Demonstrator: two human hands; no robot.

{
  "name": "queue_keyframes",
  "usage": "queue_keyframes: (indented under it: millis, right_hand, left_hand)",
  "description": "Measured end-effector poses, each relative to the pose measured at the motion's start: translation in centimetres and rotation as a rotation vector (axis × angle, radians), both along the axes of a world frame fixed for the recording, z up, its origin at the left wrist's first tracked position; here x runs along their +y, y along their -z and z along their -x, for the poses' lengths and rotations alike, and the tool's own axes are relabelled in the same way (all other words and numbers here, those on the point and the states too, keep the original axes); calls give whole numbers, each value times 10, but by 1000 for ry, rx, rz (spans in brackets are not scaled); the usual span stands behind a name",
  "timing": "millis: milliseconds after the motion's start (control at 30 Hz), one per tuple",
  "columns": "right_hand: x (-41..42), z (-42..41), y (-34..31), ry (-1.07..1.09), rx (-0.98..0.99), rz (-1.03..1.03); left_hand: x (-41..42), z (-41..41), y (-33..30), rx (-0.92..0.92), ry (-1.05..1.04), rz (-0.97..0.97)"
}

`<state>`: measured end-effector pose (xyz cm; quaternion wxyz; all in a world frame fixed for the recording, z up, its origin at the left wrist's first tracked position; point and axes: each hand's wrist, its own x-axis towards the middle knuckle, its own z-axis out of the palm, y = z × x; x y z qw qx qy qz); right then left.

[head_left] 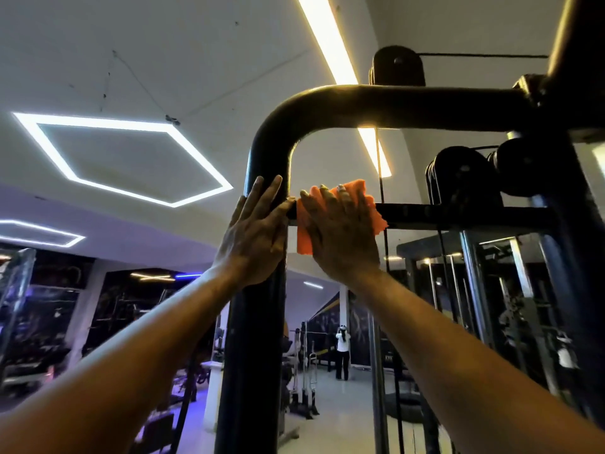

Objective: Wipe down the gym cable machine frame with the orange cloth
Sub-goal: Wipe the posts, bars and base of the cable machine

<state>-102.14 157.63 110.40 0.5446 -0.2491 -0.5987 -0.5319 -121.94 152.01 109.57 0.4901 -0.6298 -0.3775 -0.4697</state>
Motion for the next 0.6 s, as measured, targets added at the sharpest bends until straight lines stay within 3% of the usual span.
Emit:
queue_keyframes:
  millis: [67,233,333,433,533,600]
  right_hand:
    - [6,-31,-1,1,-35,-56]
    - [8,-53,-2,-136,258,53]
    - [5,-16,0,-100,135,23]
    - [12,-31,2,-78,14,-74]
    - [18,-79,-1,-56,52,-71]
    - [22,-111,-1,-68,178,-5]
  left_hand:
    - [0,1,0,4,-8,18]
    - [-3,-4,-8,-16,-65,62]
    - [0,-17,-14,-59,-113,89]
    - [8,-38,-20,-142,-160,90]
    - [15,-45,-25,-182,-198,55]
    - [15,-46,-25,-183,-201,61]
